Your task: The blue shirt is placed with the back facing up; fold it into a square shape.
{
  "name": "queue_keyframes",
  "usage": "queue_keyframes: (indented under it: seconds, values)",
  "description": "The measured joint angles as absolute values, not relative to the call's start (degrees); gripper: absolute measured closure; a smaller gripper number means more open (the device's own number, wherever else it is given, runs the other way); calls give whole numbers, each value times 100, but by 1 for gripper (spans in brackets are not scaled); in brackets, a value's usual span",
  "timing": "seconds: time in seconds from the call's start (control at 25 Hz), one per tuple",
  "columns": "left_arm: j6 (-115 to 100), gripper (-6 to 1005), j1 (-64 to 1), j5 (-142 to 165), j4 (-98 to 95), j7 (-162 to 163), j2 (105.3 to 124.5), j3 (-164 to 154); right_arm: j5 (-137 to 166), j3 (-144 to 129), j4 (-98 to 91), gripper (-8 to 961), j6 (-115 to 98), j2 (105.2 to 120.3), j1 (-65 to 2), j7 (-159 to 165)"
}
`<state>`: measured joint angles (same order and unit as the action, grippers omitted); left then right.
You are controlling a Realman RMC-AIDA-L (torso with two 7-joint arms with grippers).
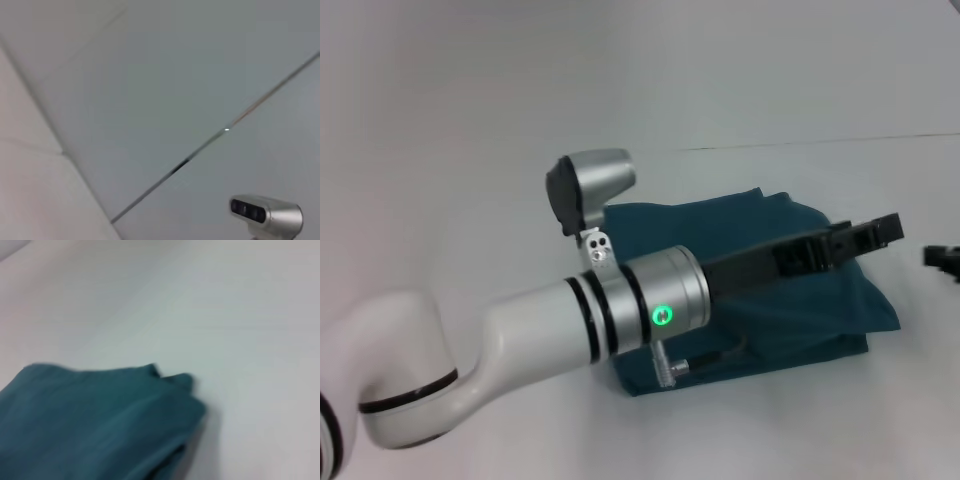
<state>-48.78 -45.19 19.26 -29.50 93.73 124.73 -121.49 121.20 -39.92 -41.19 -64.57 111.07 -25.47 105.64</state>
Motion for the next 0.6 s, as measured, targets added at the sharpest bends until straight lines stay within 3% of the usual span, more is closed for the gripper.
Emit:
queue_keyframes:
  seconds: [0.24,0.44,0.6]
  values:
    - [-5371,221,-4213,2880,-2830,9187,12472,-11319,12120,-3642,-4160,847,-6768,10945,-2490,10933]
    - [-5932,136,-3902,3818,-2695,8810,12422,-10170,12093,-3453,-4140,842,-7096,10967,-2591,11561]
    - [-6519,68,-3801,5021,-2640,8601,12296,-9138,12099,-3437,-4056,685,-7304,10958,-2730,12442]
